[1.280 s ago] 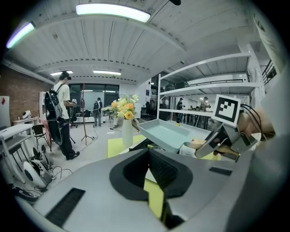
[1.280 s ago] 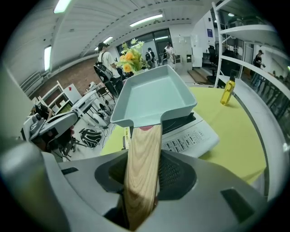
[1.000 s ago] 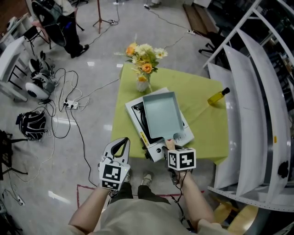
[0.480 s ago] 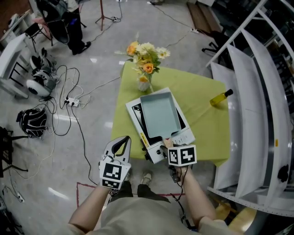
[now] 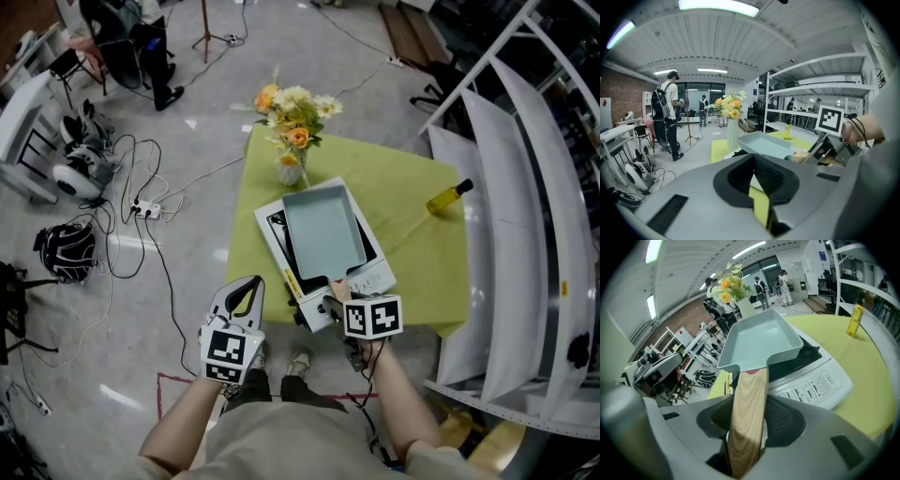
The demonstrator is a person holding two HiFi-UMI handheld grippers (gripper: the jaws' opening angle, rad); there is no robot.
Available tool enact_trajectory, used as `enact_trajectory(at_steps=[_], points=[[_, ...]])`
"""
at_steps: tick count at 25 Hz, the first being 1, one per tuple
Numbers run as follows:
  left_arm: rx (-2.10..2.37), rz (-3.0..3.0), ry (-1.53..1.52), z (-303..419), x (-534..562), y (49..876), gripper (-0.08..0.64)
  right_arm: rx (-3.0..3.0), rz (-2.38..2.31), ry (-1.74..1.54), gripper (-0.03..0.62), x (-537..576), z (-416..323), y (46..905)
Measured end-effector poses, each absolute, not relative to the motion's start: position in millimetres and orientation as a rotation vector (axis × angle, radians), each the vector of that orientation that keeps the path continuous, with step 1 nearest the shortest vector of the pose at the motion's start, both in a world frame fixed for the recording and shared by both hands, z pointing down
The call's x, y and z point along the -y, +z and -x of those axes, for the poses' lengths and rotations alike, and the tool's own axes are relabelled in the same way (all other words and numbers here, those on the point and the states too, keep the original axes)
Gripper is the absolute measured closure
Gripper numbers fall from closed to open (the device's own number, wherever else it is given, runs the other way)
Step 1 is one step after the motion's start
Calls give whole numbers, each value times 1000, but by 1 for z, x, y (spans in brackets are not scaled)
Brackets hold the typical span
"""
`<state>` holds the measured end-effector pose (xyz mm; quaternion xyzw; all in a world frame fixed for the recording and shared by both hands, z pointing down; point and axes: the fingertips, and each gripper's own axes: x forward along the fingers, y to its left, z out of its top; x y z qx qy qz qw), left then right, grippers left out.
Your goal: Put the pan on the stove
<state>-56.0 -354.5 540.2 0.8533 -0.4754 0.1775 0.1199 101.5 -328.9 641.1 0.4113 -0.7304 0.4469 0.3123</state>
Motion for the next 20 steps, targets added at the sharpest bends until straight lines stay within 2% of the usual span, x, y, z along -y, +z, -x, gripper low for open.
enact_trajectory(at_steps=[2,13,20], points=[[1385,-2494,525,56,353,542,557,1931,-1100,1188,430,329,-104,641],[1392,-2466,565,63,346,544,557,1954,-1163,1186,314,324,-113,632],[1406,-2484,532,68,341,527,557,1981,-1235,1148,302,317,-125,612]])
